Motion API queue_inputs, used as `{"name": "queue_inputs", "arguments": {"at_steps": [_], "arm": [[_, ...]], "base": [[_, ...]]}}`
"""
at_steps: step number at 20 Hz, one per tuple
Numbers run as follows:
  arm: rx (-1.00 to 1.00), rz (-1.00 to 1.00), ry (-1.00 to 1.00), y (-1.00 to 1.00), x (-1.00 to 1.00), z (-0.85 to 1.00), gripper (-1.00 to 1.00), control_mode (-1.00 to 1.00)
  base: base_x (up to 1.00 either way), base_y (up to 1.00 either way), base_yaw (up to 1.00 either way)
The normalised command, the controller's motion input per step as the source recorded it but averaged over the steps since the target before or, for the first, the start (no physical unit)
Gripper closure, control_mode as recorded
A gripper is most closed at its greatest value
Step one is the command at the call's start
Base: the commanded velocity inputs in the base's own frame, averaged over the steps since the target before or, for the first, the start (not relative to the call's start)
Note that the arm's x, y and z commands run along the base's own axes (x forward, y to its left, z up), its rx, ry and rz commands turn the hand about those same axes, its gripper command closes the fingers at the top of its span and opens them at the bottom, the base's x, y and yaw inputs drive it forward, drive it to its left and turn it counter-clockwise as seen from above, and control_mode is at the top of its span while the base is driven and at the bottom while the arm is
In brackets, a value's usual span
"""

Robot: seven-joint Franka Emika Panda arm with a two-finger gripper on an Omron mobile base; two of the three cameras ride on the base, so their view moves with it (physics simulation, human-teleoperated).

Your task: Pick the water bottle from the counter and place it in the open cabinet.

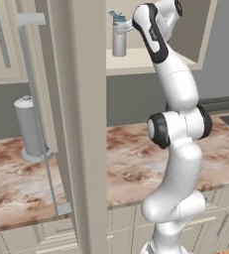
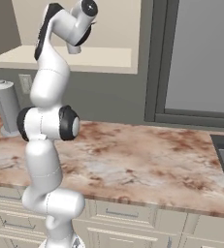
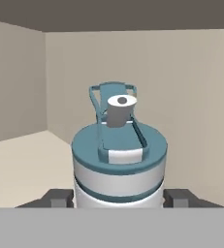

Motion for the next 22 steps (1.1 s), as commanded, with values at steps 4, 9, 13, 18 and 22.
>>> {"name": "queue_inputs", "arguments": {"at_steps": [4, 9, 13, 18, 22], "arm": [[0.14, 0.00, -0.01, -0.19, 0.00, -0.34, 1.00, -1.00], [0.00, 0.00, 0.00, 0.00, 0.00, 0.00, 1.00, -1.00], [0.00, 0.00, 0.00, 0.00, 0.00, 0.00, -1.00, -1.00], [0.00, 0.00, 0.00, 0.00, 0.00, 0.01, -1.00, -1.00], [0.00, 0.00, 0.00, 0.00, -0.07, 0.30, -1.00, -1.00]], "base": [[0.00, 0.00, 0.00], [0.00, 0.00, 0.00], [0.00, 0.00, 0.00], [0.00, 0.00, 0.00], [0.00, 0.00, 0.00]]}}
